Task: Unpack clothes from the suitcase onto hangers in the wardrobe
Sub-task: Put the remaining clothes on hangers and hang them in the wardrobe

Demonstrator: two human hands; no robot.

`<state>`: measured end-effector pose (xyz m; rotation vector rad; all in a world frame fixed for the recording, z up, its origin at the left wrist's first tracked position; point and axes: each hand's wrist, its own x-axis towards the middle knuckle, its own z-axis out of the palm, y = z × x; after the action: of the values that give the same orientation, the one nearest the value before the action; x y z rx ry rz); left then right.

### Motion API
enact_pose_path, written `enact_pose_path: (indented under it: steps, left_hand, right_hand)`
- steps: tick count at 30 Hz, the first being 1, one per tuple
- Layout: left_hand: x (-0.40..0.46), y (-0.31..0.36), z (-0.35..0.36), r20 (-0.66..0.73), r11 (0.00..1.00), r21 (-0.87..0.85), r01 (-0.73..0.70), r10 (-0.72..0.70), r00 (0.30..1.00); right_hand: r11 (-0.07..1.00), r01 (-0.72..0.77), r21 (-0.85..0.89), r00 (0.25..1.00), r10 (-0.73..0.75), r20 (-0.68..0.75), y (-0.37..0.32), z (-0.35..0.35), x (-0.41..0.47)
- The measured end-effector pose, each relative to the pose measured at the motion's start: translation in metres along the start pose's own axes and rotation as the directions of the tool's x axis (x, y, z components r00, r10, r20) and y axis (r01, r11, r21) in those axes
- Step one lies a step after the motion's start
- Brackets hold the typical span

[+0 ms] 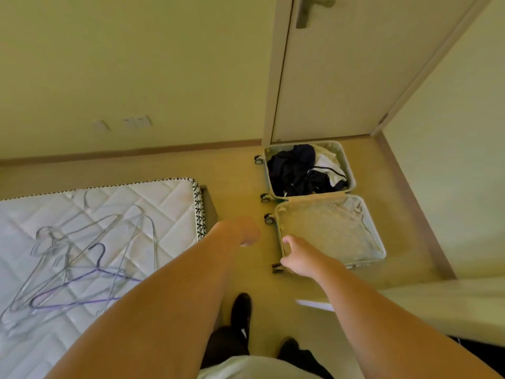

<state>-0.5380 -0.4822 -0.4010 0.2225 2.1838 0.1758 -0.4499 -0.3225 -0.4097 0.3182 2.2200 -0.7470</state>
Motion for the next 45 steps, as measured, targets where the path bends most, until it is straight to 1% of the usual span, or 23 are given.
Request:
enact_pose_path:
  steps: [1, 2, 4, 5, 7, 9, 11, 14, 16, 19, 20, 21, 24, 25, 27, 29, 33, 34, 37, 38, 41, 44, 45]
  left_hand:
    - [0.007, 0.001, -0.015, -0.033, 1.0, 0.01, 0.014, -0.013, 0.999]
    - [0.013, 0.004, -0.029, -0.03, 1.0, 0.026, 0.009, -0.008, 1.0]
    - [0.03, 0.012, -0.047, -0.044, 1.0, -0.015, 0.0, -0.001, 0.999]
    - [0.042, 0.022, -0.063, -0.054, 0.999, -0.034, -0.04, 0.039, 0.998]
    - [0.056, 0.039, -0.08, -0.072, 0.997, -0.057, -0.047, 0.043, 0.997]
    - [0.076, 0.055, -0.097, -0.106, 0.995, -0.011, -0.104, 0.102, 0.989]
    - [0.09, 0.069, -0.114, -0.121, 0.994, 0.005, -0.112, 0.112, 0.986]
    - [0.127, 0.088, -0.139, -0.104, 0.99, -0.018, -0.143, 0.14, 0.985]
    - [0.15, 0.1, -0.159, -0.072, 0.982, 0.022, -0.188, 0.189, 0.979]
    - [0.221, 0.115, -0.19, -0.03, 0.961, 0.14, -0.24, 0.246, 0.969]
    - [0.244, 0.12, -0.195, -0.024, 0.96, 0.133, -0.245, 0.251, 0.968]
    - [0.292, 0.129, -0.201, -0.01, 0.952, 0.16, -0.261, 0.266, 0.964]
    - [0.368, 0.145, -0.207, -0.03, 0.95, 0.168, -0.262, 0.271, 0.962]
    - [0.399, 0.154, -0.206, -0.006, 0.945, 0.183, -0.271, 0.277, 0.961]
    - [0.458, 0.166, -0.199, 0.008, 0.938, 0.193, -0.287, 0.291, 0.957]
    - [0.52, 0.179, -0.187, 0.014, 0.94, 0.194, -0.28, 0.283, 0.959]
    - [0.627, 0.196, -0.156, 0.04, 0.893, 0.33, -0.307, 0.311, 0.949]
    - [0.657, 0.199, -0.142, 0.046, 0.896, 0.329, -0.299, 0.301, 0.952]
    - [0.733, 0.212, -0.1, 0.103, 0.909, 0.28, -0.31, 0.293, 0.951]
    - [0.753, 0.214, -0.088, 0.093, 0.917, 0.253, -0.307, 0.293, 0.952]
    - [0.806, 0.222, -0.049, 0.047, 0.968, 0.035, -0.25, 0.248, 0.968]
    - [0.852, 0.228, -0.009, 0.057, 0.953, -0.196, -0.23, 0.245, 0.968]
    - [0.863, 0.228, 0.003, 0.068, 0.942, -0.238, -0.237, 0.26, 0.963]
  right_hand:
    - [1.0, -0.011, 0.026, 1.0, 0.011, -0.015, -0.005, -0.011, 0.008]
    - [0.999, -0.022, 0.048, 0.999, 0.023, -0.03, -0.009, -0.024, 0.017]
    - [0.996, -0.027, 0.081, 0.998, 0.032, -0.054, -0.012, -0.044, 0.033]
    - [0.992, -0.036, 0.117, 0.996, 0.046, -0.083, -0.012, -0.06, 0.045]
    - [0.989, -0.043, 0.143, 0.993, 0.058, -0.107, -0.014, -0.08, 0.058]
    - [0.985, -0.047, 0.165, 0.989, 0.069, -0.128, -0.012, -0.1, 0.069]
    - [0.982, -0.054, 0.18, 0.988, 0.079, -0.136, -0.01, -0.116, 0.079]
    - [0.974, -0.098, 0.205, 0.978, 0.133, -0.161, 0.0, -0.144, 0.111]
    - [0.966, -0.124, 0.228, 0.972, 0.164, -0.166, 0.007, -0.161, 0.135]
    - [0.947, -0.151, 0.284, 0.959, 0.21, -0.191, 0.02, -0.189, 0.193]
    - [0.934, -0.165, 0.316, 0.952, 0.235, -0.197, 0.024, -0.196, 0.21]
    - [0.92, -0.173, 0.351, 0.941, 0.259, -0.218, 0.036, -0.205, 0.25]
    - [0.896, -0.163, 0.412, 0.919, 0.29, -0.269, 0.059, -0.221, 0.312]
    - [0.894, -0.155, 0.421, 0.911, 0.294, -0.29, 0.07, -0.225, 0.336]
    - [0.896, -0.155, 0.416, 0.898, 0.303, -0.317, 0.096, -0.229, 0.38]
    - [0.889, -0.189, 0.417, 0.886, 0.338, -0.318, 0.131, -0.226, 0.427]
    - [0.843, -0.259, 0.471, 0.853, 0.428, -0.298, 0.204, -0.21, 0.51]
    - [0.838, -0.264, 0.478, 0.85, 0.436, -0.296, 0.223, -0.202, 0.536]
    - [0.823, -0.24, 0.514, 0.834, 0.446, -0.324, 0.267, -0.176, 0.596]
    - [0.824, -0.235, 0.516, 0.837, 0.442, -0.324, 0.278, -0.168, 0.613]
    - [0.828, -0.221, 0.516, 0.847, 0.425, -0.319, 0.306, -0.139, 0.653]
    - [0.885, -0.216, 0.412, 0.857, 0.374, -0.355, 0.331, -0.109, 0.687]
    - [0.894, -0.213, 0.395, 0.861, 0.362, -0.356, 0.337, -0.101, 0.696]
